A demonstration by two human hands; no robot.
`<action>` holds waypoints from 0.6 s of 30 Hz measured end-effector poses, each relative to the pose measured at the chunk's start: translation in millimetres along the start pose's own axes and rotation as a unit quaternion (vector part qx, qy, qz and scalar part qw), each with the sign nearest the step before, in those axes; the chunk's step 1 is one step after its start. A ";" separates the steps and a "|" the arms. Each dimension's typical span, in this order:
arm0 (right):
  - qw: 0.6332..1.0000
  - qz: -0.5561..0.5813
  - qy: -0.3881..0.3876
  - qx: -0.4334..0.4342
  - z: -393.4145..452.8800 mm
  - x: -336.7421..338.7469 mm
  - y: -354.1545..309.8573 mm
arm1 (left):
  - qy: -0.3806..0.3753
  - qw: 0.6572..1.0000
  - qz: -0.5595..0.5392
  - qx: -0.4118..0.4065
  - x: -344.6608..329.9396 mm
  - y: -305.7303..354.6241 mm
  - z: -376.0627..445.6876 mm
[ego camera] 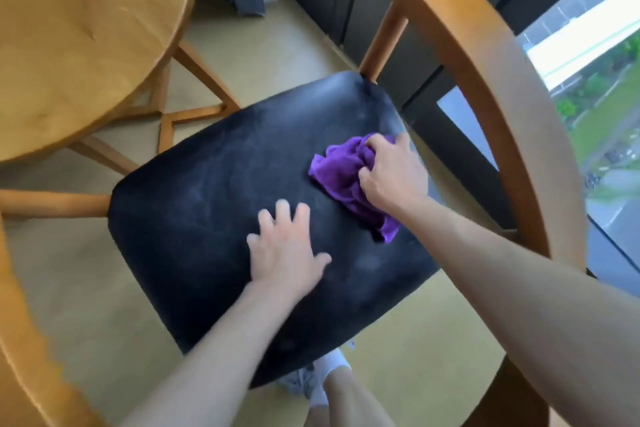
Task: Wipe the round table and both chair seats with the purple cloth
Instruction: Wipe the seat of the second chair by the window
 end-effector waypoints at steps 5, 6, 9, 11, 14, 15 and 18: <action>0.997 0.007 -0.074 -0.035 -42.4 -2.8 27.2 | -0.031 0.999 0.039 -0.009 44.3 -24.4 71.6; 0.994 0.044 -0.067 -0.072 -36.2 1.9 31.3 | -0.058 0.997 0.050 -0.018 44.4 -24.6 81.0; 0.975 0.160 0.021 -0.152 5.8 25.3 35.8 | -0.102 0.989 0.096 -0.053 37.1 -17.4 92.2; 0.974 0.147 0.064 -0.159 41.7 39.2 32.0 | -0.098 0.987 0.115 -0.062 34.2 -13.4 93.0; 0.986 0.063 0.011 -0.154 73.5 32.0 24.5 | -0.096 0.983 0.141 -0.069 31.9 -8.9 94.2; 0.989 0.031 -0.025 -0.146 72.0 22.7 23.8 | -0.098 0.981 0.148 -0.072 30.5 -6.9 94.9; 0.995 -0.046 -0.015 -0.089 44.5 6.4 23.0 | -0.093 0.981 0.155 -0.075 28.0 -4.4 97.9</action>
Point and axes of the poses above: each hand's wrist, its own z-axis towards the middle knuckle, its own x-axis out of the back of the hand, y = z × x, the point moved 10 cm from there along z, towards the middle knuckle, and after that the axes turned 6 degrees about y, right-handed, at the moved point
